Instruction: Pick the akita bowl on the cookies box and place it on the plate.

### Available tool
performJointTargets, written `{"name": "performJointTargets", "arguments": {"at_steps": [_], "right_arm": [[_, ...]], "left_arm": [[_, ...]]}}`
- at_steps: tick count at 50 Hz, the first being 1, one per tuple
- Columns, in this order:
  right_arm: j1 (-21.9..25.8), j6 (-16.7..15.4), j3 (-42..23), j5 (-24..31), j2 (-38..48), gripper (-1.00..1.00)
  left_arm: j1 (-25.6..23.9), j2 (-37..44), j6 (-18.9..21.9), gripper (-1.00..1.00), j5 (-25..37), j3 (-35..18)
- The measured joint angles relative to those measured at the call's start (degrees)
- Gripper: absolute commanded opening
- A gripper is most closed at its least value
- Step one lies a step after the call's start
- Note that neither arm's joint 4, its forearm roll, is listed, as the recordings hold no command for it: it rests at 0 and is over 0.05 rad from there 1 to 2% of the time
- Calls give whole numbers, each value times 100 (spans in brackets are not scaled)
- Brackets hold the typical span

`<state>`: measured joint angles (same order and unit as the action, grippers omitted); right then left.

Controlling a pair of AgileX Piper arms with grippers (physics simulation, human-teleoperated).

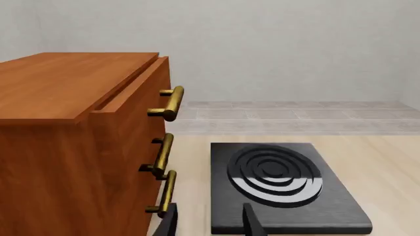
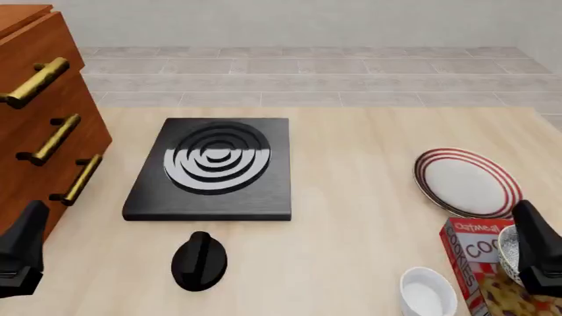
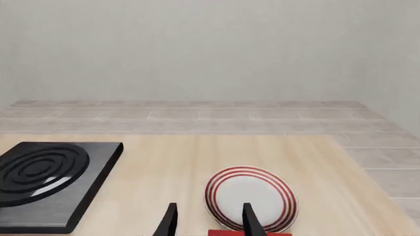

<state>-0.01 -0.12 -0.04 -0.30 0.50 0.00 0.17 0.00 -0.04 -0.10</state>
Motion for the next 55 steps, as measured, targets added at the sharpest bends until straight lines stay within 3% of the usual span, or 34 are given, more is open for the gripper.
{"name": "performJointTargets", "arguments": {"at_steps": [29,42,51,55], "right_arm": [[63,33,-221,-628,992,100],[-85,-344,-1607,281,1561,100],[-816,-721,-2529,1206,1758,100],[-1162,-737,-2871,1642,1912,100]], "left_arm": [[0,25,0,100,-6,-14],[0,26,0,100,-6,-15],[0,26,0,100,-7,-15],[0,26,0,100,-7,-15]]}}
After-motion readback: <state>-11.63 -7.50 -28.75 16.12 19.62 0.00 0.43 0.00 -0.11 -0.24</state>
